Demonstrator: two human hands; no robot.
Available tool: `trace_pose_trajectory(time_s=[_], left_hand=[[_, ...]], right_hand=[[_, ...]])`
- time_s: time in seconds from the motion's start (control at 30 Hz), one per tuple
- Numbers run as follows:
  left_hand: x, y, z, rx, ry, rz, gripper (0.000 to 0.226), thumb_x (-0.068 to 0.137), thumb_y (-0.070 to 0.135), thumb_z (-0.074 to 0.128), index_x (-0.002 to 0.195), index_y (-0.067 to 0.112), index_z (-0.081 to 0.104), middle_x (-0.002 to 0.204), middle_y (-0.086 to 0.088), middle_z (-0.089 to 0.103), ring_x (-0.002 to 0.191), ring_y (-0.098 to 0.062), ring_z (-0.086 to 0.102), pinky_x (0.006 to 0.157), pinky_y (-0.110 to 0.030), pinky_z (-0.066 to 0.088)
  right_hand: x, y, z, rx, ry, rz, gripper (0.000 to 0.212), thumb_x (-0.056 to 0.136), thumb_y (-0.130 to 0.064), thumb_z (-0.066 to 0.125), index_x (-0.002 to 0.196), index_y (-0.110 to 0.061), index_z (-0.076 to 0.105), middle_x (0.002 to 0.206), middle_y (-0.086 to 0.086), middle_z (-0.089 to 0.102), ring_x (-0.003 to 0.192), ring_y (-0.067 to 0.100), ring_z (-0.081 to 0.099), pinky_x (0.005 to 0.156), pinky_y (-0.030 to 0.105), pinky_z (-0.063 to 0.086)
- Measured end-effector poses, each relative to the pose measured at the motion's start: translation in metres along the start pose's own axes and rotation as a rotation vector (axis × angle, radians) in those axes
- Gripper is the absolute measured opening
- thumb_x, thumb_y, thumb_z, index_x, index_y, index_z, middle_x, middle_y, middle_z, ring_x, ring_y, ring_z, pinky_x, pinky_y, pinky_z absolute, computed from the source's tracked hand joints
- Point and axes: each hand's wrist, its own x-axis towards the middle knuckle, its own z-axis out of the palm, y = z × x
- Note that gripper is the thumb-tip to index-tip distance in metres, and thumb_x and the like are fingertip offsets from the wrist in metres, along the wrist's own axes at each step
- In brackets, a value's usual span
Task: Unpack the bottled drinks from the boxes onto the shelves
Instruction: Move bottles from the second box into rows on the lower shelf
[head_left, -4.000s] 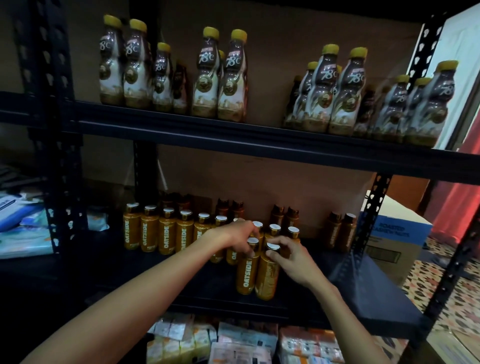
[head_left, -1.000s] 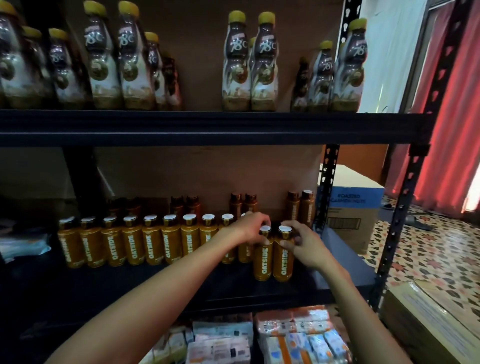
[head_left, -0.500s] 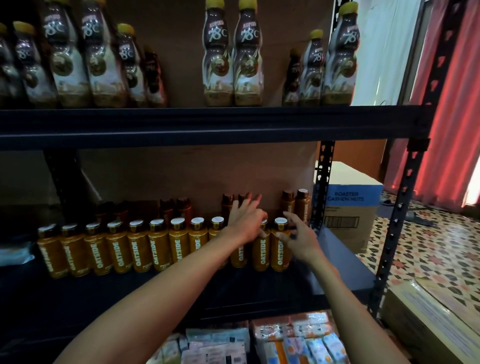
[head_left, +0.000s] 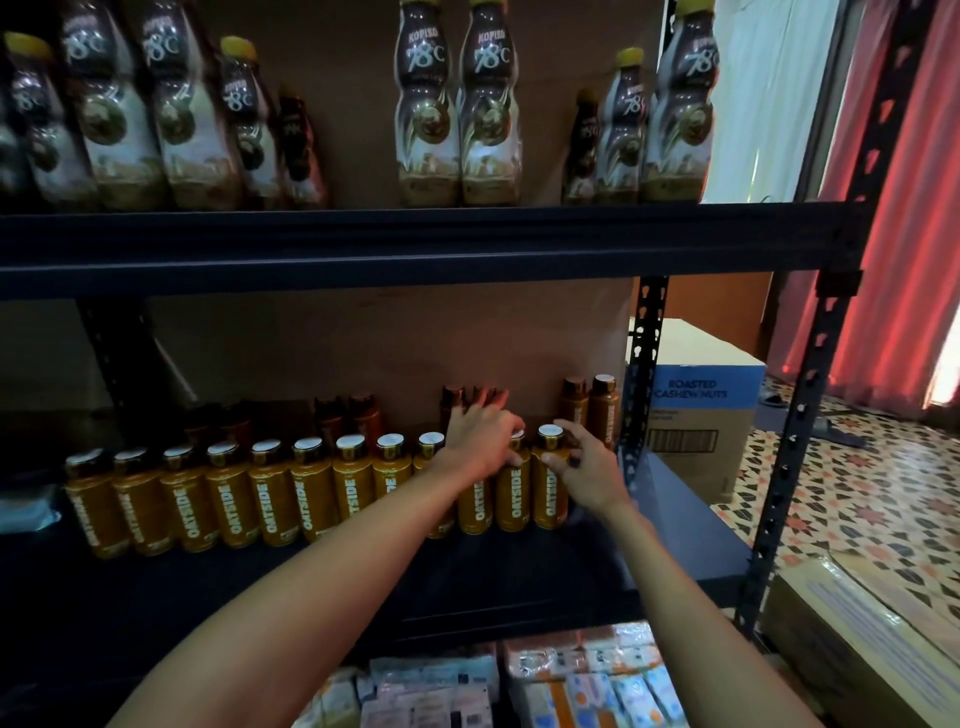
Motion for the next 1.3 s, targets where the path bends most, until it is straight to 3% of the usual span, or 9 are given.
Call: trace_pose_trajectory(time_s=[0.3,0.47,0.7,0.87,1.17,1.3], left_hand=[[-0.017,0.001,0.019,0.136,0.043,0.045,0.063,0.102,0.039,0.047,0.157,0.025,0.019,0.166,-0.011,0.011,0.153,-0.031,0.003,0.122,-0.055,0.009],[-0.033,-0.005,0.034,0.077,0.147,0.038,0.064,0.105,0.051,0.025,0.157,0.033,-0.008,0.166,-0.012,0.000,0.153,-0.028,-0.005,0.122,-0.052,0.002],[-0.083,-0.020,0.065,0.014,0.344,0.051,0.062,0.102,0.056,0.002,0.158,0.029,-0.003,0.166,-0.005,-0.010,0.152,-0.021,-0.014,0.122,-0.045,-0.005],[-0.137,-0.035,0.091,-0.141,0.311,-0.006,0.062,0.102,0.054,0.002,0.159,0.031,0.001,0.165,0.006,-0.014,0.149,-0.008,-0.025,0.124,-0.040,-0.009],[-0.242,-0.057,0.156,-0.323,0.417,-0.087,0.054,0.106,0.045,0.010,0.156,0.026,0.023,0.166,0.002,0.014,0.154,-0.012,0.001,0.123,-0.041,0.004],[-0.297,-0.054,0.201,-0.450,0.394,-0.152,0.051,0.108,0.041,0.015,0.156,0.026,0.023,0.165,0.003,0.018,0.154,-0.013,0.006,0.123,-0.037,0.001]], right_hand=[[-0.003,-0.002,0.006,-0.033,0.007,0.015,0.060,0.094,-0.018,0.071,0.149,-0.019,0.047,0.141,0.007,0.054,0.124,0.021,0.055,0.106,0.033,0.042],[-0.017,0.000,0.010,-0.099,0.128,-0.025,0.086,0.084,-0.051,0.075,0.155,-0.024,0.036,0.153,0.004,0.045,0.141,0.024,0.040,0.115,0.048,0.038],[-0.070,-0.017,0.043,-0.179,0.267,-0.154,0.069,0.096,-0.047,0.063,0.156,-0.026,0.035,0.165,-0.002,0.026,0.153,0.012,0.018,0.124,0.044,0.023],[-0.112,-0.026,0.082,-0.019,0.217,-0.192,0.067,0.095,-0.045,0.064,0.154,-0.031,0.035,0.167,-0.007,0.018,0.154,0.003,0.007,0.126,0.040,0.020],[-0.211,-0.024,0.157,0.049,0.148,-0.184,0.061,0.098,-0.033,0.063,0.154,-0.023,0.039,0.167,-0.007,0.021,0.155,0.007,0.009,0.123,0.023,0.017],[-0.265,0.000,0.186,0.041,0.085,-0.144,0.057,0.098,-0.030,0.063,0.151,-0.024,0.043,0.165,-0.007,0.026,0.155,0.009,0.013,0.121,0.016,0.015]])
